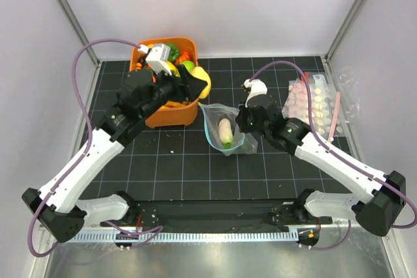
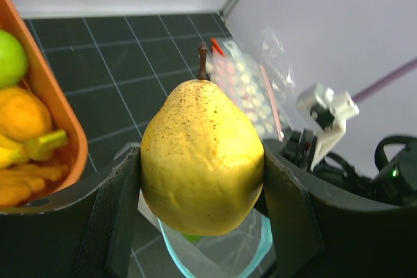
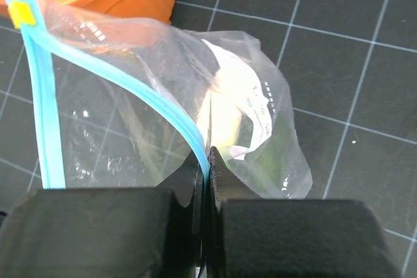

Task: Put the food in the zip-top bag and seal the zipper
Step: Place the fake fruit in the zipper food storage bag.

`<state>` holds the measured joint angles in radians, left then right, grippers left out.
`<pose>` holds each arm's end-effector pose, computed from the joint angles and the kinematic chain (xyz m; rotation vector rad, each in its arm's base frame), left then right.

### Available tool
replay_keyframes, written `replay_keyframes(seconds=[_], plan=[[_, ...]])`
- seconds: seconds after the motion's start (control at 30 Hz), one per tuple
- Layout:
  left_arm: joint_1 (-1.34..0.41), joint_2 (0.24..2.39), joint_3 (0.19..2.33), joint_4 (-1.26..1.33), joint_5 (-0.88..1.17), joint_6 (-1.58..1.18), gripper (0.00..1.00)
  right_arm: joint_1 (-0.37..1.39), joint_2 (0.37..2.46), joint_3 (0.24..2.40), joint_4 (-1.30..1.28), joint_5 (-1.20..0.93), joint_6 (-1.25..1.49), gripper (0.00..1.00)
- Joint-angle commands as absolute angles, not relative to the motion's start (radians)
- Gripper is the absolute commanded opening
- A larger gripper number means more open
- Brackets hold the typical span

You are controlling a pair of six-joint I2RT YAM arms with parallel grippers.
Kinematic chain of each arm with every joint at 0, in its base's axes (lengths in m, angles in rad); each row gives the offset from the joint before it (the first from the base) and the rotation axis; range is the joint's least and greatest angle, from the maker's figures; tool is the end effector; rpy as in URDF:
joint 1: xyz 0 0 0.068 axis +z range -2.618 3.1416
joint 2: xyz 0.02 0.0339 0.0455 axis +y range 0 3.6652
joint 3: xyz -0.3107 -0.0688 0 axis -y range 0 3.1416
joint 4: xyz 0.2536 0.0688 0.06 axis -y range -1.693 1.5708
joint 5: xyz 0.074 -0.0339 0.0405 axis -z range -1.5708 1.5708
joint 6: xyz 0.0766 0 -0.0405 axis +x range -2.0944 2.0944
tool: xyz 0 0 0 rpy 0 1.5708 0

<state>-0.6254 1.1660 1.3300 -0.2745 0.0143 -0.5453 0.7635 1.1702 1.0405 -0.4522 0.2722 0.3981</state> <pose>0.2326 -0.1693 0.4831 0.0818 1.7595 -0.8816 0.2176 0.1798 0.3451 -0.2343 2.1411 0.3895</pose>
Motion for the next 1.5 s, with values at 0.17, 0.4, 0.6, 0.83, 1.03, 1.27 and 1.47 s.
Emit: replay_keyframes(seconds=[0.17,0.4,0.6,0.83,1.03,1.27,1.47], plan=[[-0.735,1.124,1.157,-0.135,0.021,-0.612,0.4,0.761,1.118,1.083,-0.425,0.199,0.448,0.01],[-0.805,1.192,1.06,-0.005,0.009,-0.611,0.39,0.759,1.101,1.071,-0.422,0.23,0.46,0.01],[-0.887,1.284,1.04,0.08,-0.064,-0.558,0.4,0.756,1.091,1.054,-0.408,0.247,0.471,0.01],[-0.911,1.286,1.035,0.057,-0.136,-0.5,0.82,0.753,1.078,1.042,-0.406,0.299,0.482,0.01],[-0.911,1.264,1.061,-0.041,-0.21,-0.477,1.0,0.747,1.078,1.035,-0.411,0.328,0.485,0.01],[-0.902,1.317,1.273,-0.241,-0.383,-0.456,1.0,0.742,1.063,1.022,-0.407,0.353,0.491,0.01],[-0.855,1.419,1.48,-0.376,-0.558,-0.426,1.0,0.741,1.046,1.012,-0.403,0.354,0.488,0.01]])
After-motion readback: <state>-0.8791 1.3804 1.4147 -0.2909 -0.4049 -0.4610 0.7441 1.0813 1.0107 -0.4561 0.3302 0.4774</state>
